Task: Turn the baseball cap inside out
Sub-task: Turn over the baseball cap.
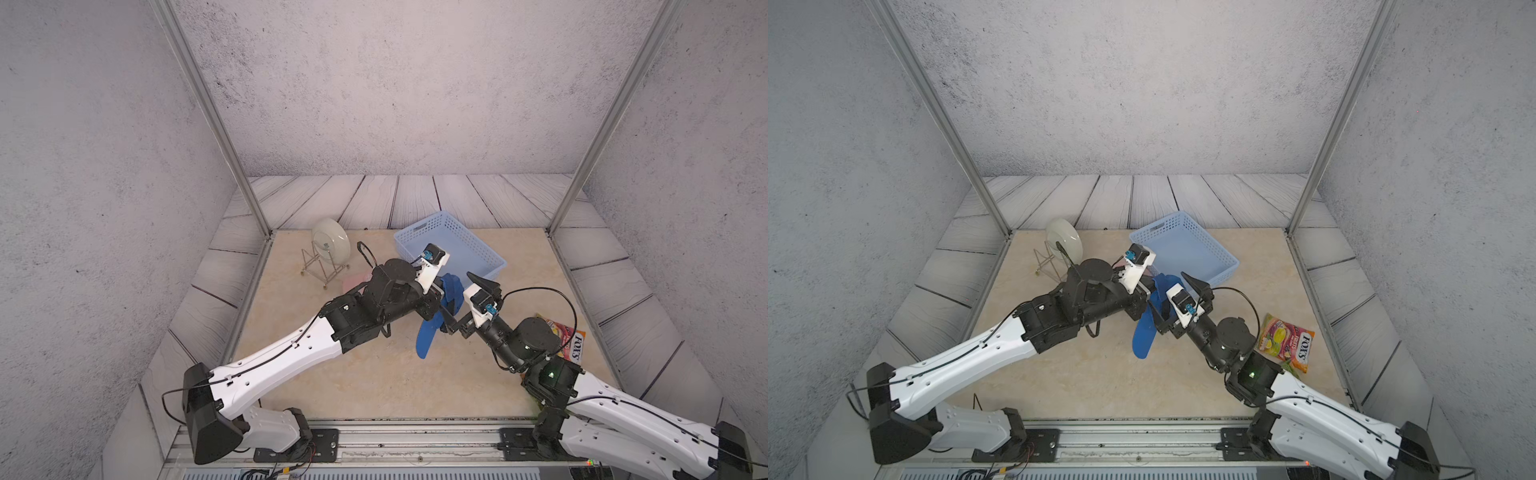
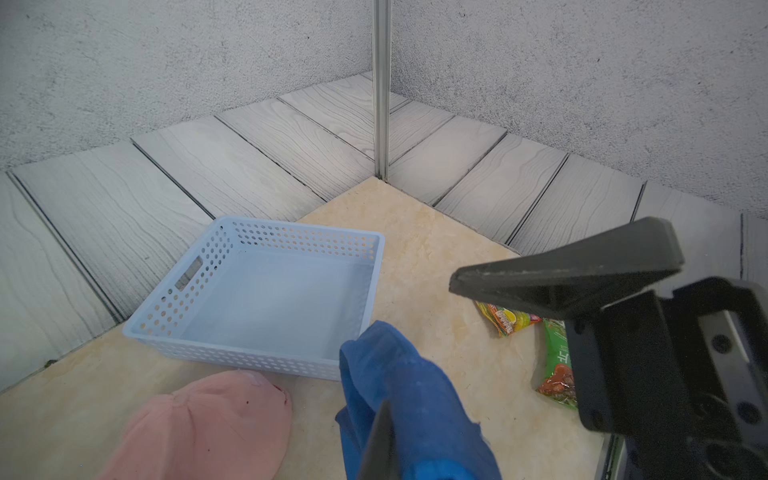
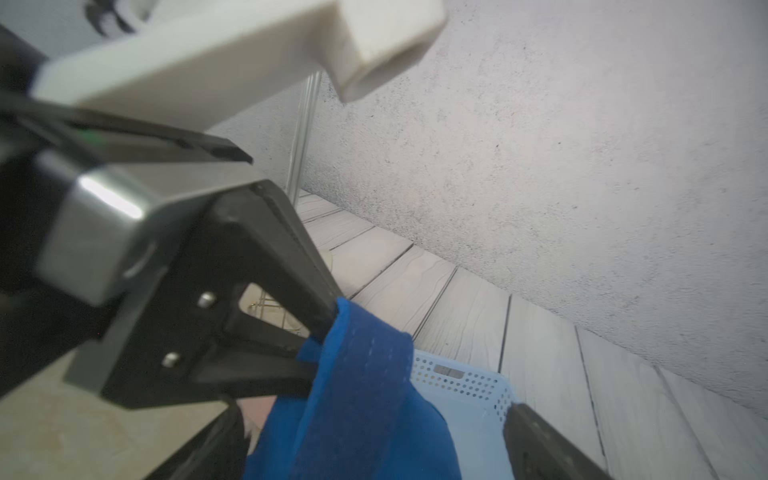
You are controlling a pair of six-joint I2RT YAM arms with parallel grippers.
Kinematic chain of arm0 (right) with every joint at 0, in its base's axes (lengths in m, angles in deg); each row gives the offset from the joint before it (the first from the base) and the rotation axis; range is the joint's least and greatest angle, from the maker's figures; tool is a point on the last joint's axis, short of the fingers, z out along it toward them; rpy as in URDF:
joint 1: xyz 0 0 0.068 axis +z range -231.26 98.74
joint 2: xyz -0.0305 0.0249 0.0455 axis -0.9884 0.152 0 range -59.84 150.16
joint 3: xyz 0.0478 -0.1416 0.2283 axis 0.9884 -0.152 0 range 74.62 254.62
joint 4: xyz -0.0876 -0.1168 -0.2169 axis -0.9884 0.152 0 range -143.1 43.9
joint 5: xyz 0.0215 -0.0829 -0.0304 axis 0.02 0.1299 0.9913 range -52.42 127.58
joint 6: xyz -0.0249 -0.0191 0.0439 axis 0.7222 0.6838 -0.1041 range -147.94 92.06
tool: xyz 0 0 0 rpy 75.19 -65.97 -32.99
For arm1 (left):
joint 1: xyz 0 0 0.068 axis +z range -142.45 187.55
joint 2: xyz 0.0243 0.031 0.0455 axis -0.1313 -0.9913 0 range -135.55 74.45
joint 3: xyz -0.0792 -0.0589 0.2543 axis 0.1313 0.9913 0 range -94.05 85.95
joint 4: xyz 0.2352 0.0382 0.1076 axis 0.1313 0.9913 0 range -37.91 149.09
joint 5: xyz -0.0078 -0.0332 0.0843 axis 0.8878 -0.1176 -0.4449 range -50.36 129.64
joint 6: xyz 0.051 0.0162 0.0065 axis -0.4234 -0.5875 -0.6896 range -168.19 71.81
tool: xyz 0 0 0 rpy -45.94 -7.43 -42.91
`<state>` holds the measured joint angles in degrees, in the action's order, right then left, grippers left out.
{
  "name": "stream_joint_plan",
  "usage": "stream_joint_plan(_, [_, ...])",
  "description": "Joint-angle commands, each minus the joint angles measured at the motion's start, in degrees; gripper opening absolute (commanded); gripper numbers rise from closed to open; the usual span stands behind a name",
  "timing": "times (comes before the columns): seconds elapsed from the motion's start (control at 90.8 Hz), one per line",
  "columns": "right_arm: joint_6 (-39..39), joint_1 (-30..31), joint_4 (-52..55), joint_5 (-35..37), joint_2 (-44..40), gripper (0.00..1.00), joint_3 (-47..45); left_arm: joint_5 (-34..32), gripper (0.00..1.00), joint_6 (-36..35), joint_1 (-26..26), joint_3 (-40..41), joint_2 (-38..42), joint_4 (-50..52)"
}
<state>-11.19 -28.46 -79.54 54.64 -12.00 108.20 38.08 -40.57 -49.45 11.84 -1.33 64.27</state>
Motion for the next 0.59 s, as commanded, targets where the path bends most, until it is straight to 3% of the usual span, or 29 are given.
stream_joint_plan(0.0, [3.7,0.4,-5.4,6.3,0.5,0.95,-0.3,-2.4,0.00,0.8,0.3,-1.5,2.2,1.0])
stream_joint_plan(0.154, [4.6,0.5,-3.7,7.3,1.2,0.82,-0.5,-2.9,0.00,0.8,0.3,-1.7,2.6,1.9])
stream_joint_plan(0.528, [9.4,0.8,-6.1,5.4,6.1,0.81,0.0,2.7,0.00,2.6,1.1,-2.3,3.5,3.0])
stream_joint_plan(0.583, [10.5,0.9,-6.8,4.5,6.7,0.73,0.1,3.0,0.00,2.9,1.3,-2.0,3.7,3.2])
